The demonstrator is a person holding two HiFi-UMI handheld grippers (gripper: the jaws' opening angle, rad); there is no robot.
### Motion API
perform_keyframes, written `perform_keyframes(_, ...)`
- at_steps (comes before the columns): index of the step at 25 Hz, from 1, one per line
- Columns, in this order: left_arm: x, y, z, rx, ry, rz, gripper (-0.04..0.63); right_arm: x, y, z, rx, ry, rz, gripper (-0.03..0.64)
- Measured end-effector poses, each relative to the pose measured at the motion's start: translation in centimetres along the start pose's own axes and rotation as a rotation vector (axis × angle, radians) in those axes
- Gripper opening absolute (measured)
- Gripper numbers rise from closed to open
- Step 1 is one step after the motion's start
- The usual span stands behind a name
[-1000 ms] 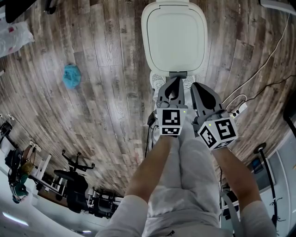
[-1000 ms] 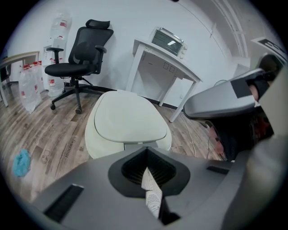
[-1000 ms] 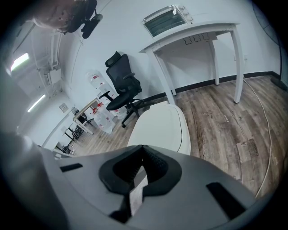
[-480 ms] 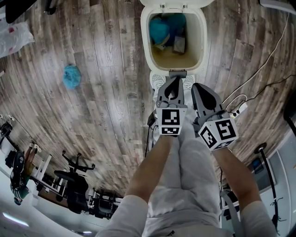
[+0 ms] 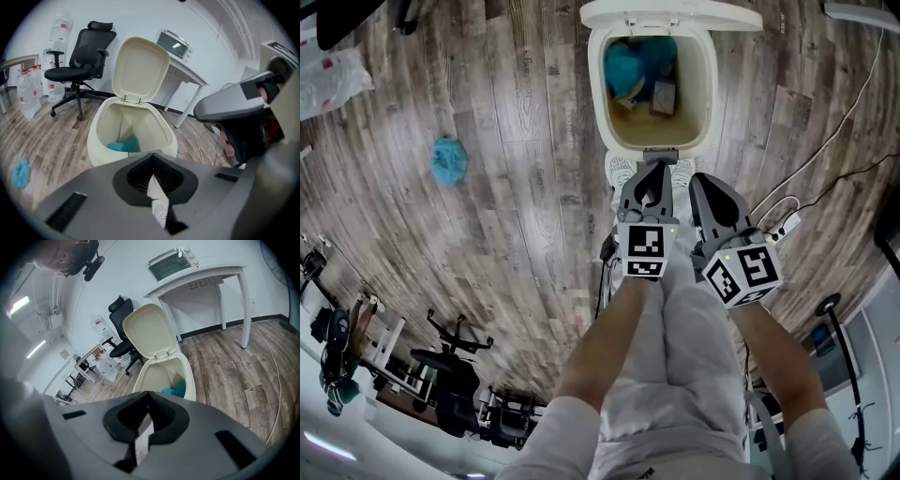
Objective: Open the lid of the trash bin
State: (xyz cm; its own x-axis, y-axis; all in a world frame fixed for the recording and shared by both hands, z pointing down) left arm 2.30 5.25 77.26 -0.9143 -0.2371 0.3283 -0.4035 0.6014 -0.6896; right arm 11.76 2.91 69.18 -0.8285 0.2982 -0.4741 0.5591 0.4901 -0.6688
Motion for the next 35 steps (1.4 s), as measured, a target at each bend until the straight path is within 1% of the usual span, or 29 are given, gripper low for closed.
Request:
perform_keyframes(3,0.0,0.7,1.2,-0.017,-0.033,-0.017,0.002,0.0,0.7,1.4,-0.017,0.002,-0.012,0.016)
perform_keyframes(5,-0.1,1.9,2.7,-0.035,-0.058,-0.020,0.002,0.1,1.7,2.6,-0.032,0.006,-0.021,0.017)
perform_keyframes(7,-0.3,3.5,4.8,-0.057,-0.071,-0.018,0.002,0.5,2.9,4.3,-0.050,0.014,-0.028,0.017)
perform_keyframes(10,-0.4,6.3,9.1,-0.108,-0.086,-0.013,0.002,1.5,5.2,7.7,-0.094,0.026,-0.037,0.017)
perform_keyframes(15,-1.4,12.1,17.7,-0.218,-0.118,-0.007,0.002,4.2,10.1,14.3,-0.192,0.049,-0.038,0.017)
perform_keyframes(20,-3.0,19.4,26.0,-0.329,-0.144,-0.005,0.002,7.4,16.7,20.8,-0.289,0.083,-0.026,0.017)
perform_keyframes(26,-5.3,28.0,33.6,-0.473,-0.167,0.008,0.002,10.2,25.1,27.6,-0.407,0.160,-0.014,0.017)
perform_keyframes(32,-6.0,35.5,40.2,-0.631,-0.209,0.063,0.002,12.4,31.4,34.0,-0.548,0.211,-0.028,0.017)
perform_keyframes(35,-6.3,39.3,42.9,-0.700,-0.235,0.089,0.002,13.7,34.8,36.3,-0.624,0.231,-0.033,0.016)
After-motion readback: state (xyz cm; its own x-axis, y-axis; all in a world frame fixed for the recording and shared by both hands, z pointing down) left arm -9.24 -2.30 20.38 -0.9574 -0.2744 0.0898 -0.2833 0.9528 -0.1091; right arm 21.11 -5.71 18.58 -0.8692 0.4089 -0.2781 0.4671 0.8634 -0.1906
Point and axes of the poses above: the fingertips, and each gripper's own axes: y backward along the fingers, x to its left, z out of its top, the point moved 6 cm from there along y, backward along the fingers, and after that the axes turned 2 degrees about x, right-handed, at the moved point
